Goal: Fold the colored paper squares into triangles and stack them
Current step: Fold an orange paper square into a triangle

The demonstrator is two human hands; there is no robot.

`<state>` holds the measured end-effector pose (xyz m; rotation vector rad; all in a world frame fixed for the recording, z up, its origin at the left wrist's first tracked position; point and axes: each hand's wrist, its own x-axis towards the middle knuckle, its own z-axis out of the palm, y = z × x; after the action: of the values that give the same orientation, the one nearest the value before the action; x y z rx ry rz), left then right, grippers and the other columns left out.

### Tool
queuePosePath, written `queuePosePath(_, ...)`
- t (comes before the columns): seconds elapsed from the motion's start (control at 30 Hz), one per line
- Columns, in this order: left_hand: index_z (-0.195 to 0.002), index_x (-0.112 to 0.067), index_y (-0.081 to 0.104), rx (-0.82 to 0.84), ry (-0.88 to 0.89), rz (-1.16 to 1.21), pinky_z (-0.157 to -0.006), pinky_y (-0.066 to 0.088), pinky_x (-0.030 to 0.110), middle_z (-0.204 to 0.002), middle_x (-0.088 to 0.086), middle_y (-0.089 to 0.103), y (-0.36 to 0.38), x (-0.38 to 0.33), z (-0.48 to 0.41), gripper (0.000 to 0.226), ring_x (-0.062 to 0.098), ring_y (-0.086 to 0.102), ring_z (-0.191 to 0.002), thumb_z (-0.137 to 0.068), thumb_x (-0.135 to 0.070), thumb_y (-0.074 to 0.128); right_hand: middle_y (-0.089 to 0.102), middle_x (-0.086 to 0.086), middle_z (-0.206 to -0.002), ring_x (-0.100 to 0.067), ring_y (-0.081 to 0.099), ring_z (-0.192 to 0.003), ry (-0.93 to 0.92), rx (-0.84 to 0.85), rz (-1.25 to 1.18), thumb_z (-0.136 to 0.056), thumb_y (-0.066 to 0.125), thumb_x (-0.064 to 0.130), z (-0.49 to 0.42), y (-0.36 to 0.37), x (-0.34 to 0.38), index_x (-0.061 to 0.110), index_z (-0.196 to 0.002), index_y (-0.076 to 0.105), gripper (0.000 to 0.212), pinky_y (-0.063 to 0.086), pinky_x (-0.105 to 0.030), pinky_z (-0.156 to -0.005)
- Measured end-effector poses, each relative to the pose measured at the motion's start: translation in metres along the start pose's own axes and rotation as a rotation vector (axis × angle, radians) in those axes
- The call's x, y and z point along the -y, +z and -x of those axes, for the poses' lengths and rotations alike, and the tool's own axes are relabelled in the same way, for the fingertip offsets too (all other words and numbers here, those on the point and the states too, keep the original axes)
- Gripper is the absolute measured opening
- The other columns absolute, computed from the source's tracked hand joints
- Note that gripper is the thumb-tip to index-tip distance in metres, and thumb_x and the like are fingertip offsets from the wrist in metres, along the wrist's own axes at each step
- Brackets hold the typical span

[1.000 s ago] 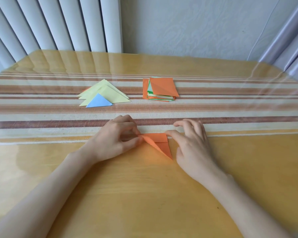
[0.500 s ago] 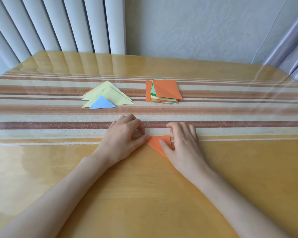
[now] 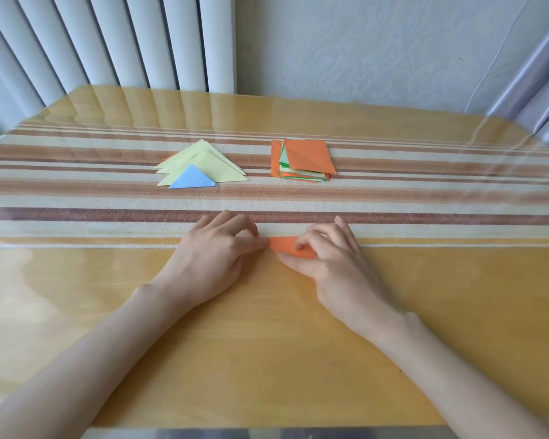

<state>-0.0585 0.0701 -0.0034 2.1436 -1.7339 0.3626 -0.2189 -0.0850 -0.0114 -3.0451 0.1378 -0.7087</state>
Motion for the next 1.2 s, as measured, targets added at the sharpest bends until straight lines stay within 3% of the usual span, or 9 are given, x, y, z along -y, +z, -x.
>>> queuePosePath(0.3, -0.099, -0.021, 0.075, -0.01, -0.057, 0.08, -0.071, 0.048, 0.032, -0.096, -0.003, 0.063, -0.004, -0.009, -0.001, 0.046, 0.022, 0.06, -0.089, -0.078, -0.025, 0.034, 0.061, -0.004, -0.089, -0.022, 0.045, -0.096, 0.075, -0.088, -0.06, -0.072, 0.041, -0.011, 0.039, -0.016, -0.006, 0.02, -0.097, 0.077, 0.054, 0.026, -0.052, -0.107)
queuePosePath(0.43, -0.092, -0.021, 0.066, 0.046, -0.232, 0.178, -0.077, 0.042, 0.034, -0.094, -0.006, 0.053, 0.001, -0.018, -0.01, 0.049, 0.018, 0.049, -0.09, -0.081, -0.056, 0.034, 0.061, 0.001, -0.083, -0.02, 0.046, -0.089, 0.162, -0.139, -0.211, -0.079, 0.039, 0.006, 0.036, -0.02, -0.001, 0.015, -0.073, 0.074, 0.036, 0.03, -0.047, -0.108)
queuePosePath(0.53, -0.09, -0.026, 0.054, 0.135, -0.378, 0.217, -0.081, 0.026, 0.029, -0.094, -0.009, 0.044, 0.004, -0.021, -0.021, 0.052, 0.013, 0.039, -0.093, -0.073, -0.074, 0.048, 0.06, 0.004, -0.087, -0.017, 0.044, -0.09, 0.307, -0.094, -0.291, -0.081, 0.04, 0.026, 0.027, -0.022, 0.004, 0.015, -0.074, 0.067, 0.03, 0.036, -0.039, -0.092)
queuePosePath(0.67, -0.105, -0.027, 0.052, 0.228, -0.509, 0.267, -0.092, 0.024, 0.03, -0.105, -0.006, 0.042, 0.004, -0.025, -0.03, 0.043, 0.016, 0.036, -0.105, -0.078, -0.057, 0.066, 0.052, 0.003, -0.112, -0.018, 0.039, -0.112, 0.482, 0.082, -0.283, -0.082, 0.05, 0.057, 0.019, -0.02, 0.003, 0.02, -0.116, 0.065, 0.053, 0.032, -0.032, -0.101)
queuePosePath(0.8, -0.099, -0.028, 0.049, 0.196, -0.513, 0.345, -0.093, 0.025, 0.03, -0.103, -0.006, 0.04, 0.003, -0.031, -0.029, 0.035, 0.014, 0.035, -0.103, -0.08, -0.049, 0.07, 0.046, 0.002, -0.12, -0.017, 0.034, -0.118, 0.5, 0.124, -0.345, -0.085, 0.069, 0.038, 0.01, -0.019, 0.002, 0.023, -0.124, 0.061, 0.043, 0.026, -0.025, -0.104)
queuePosePath(0.97, -0.077, -0.023, 0.046, 0.079, -0.477, 0.638, -0.064, 0.036, 0.019, -0.074, -0.012, 0.052, -0.003, -0.034, -0.021, 0.029, 0.009, 0.046, -0.07, -0.082, -0.017, 0.074, 0.053, 0.012, -0.116, -0.007, 0.036, -0.115, 0.564, 0.03, -0.525, -0.082, 0.074, 0.027, 0.003, -0.014, 0.005, 0.026, -0.129, 0.053, 0.051, 0.029, -0.019, -0.1)
queuePosePath(1.03, -0.072, -0.018, 0.049, -0.036, -0.571, 0.763, -0.057, 0.035, 0.017, -0.066, -0.008, 0.055, -0.007, -0.03, -0.02, 0.029, 0.005, 0.044, -0.059, -0.08, -0.012, 0.076, 0.057, 0.017, -0.107, -0.004, 0.043, -0.11, 0.598, -0.029, -0.677, -0.083, 0.073, 0.026, -0.006, -0.013, 0.009, 0.028, -0.119, 0.056, 0.04, 0.031, -0.012, -0.091)
queuePosePath(1.1, -0.072, -0.014, 0.052, -0.126, -0.657, 0.875, -0.055, 0.035, 0.017, -0.065, -0.002, 0.06, -0.011, -0.024, -0.018, 0.026, 0.006, 0.047, -0.057, -0.079, -0.011, 0.077, 0.064, 0.014, -0.094, -0.005, 0.055, -0.096, 0.589, -0.079, -0.794, -0.086, 0.07, 0.021, -0.022, -0.012, 0.012, 0.025, -0.095, 0.062, 0.013, 0.039, -0.015, -0.083)
queuePosePath(1.2, -0.077, -0.009, 0.058, -0.189, -0.729, 0.975, -0.058, 0.039, 0.024, -0.067, 0.006, 0.066, -0.018, -0.007, -0.012, 0.021, 0.011, 0.053, -0.06, -0.077, -0.014, 0.079, 0.066, 0.007, -0.078, -0.006, 0.06, -0.076, 0.591, -0.114, -0.897, -0.087, 0.068, 0.015, -0.049, -0.008, 0.017, 0.017, -0.079, 0.063, 0.01, 0.044, -0.016, -0.07)
